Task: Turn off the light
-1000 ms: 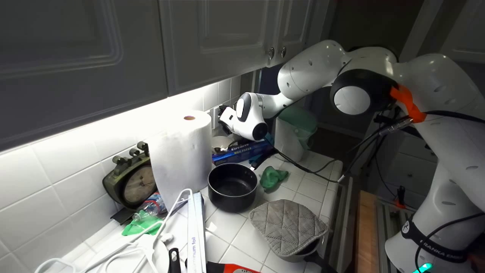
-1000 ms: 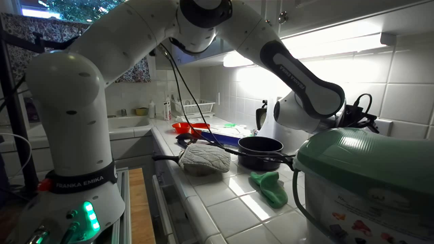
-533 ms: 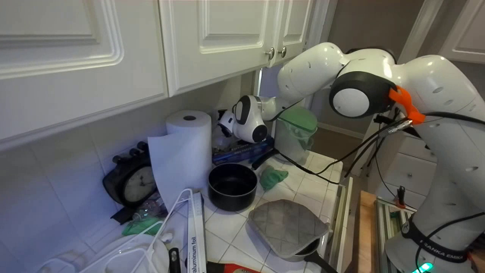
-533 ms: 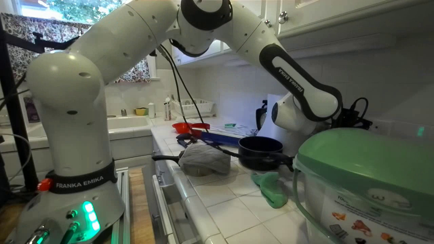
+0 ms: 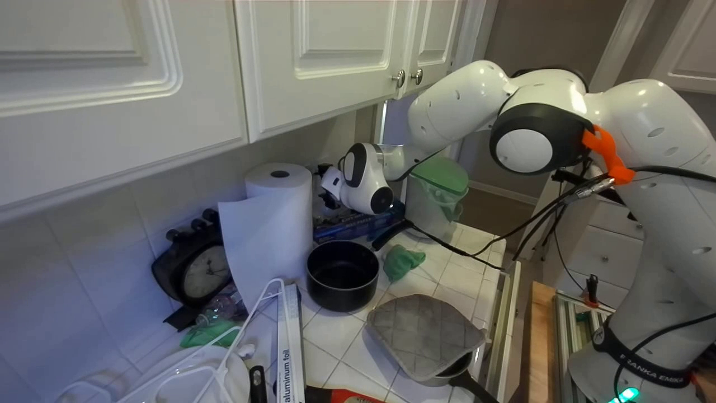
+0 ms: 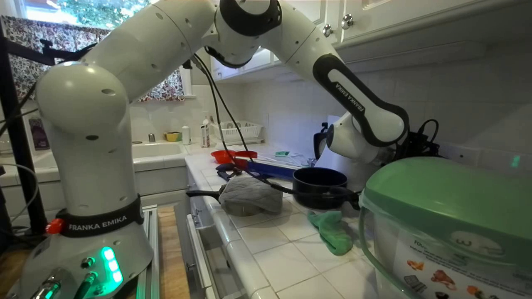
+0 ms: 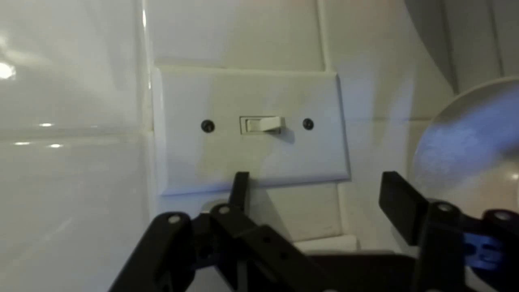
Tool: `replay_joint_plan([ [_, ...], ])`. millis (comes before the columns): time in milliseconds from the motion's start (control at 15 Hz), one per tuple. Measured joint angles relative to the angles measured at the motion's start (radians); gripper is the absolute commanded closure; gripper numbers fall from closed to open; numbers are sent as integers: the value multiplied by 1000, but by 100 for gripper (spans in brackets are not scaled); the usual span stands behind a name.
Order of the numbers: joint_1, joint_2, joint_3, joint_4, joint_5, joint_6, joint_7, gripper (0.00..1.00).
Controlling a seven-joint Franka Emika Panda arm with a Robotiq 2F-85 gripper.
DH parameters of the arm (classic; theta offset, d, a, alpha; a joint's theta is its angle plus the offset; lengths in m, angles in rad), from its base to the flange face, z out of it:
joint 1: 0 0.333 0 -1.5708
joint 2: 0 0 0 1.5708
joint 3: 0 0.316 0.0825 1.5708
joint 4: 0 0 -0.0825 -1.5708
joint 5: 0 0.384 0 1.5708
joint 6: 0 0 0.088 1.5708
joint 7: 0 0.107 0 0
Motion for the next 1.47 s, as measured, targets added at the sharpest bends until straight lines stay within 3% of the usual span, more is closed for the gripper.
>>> replay_joint_plan([
  [267,66,-92,-44,-117,0,-77,1,0],
  [800,195,-320,-145,-463,0,-204,37,0],
  [933,166,-399,-85,-552,0,-274,12,0],
  [1267,235,-549,-121,-754,0,-349,7,0],
  [1333,201,-584,-82,-793,0,-371,-10,0],
  [1467,65,-660,56,-865,12,-402,-64,0],
])
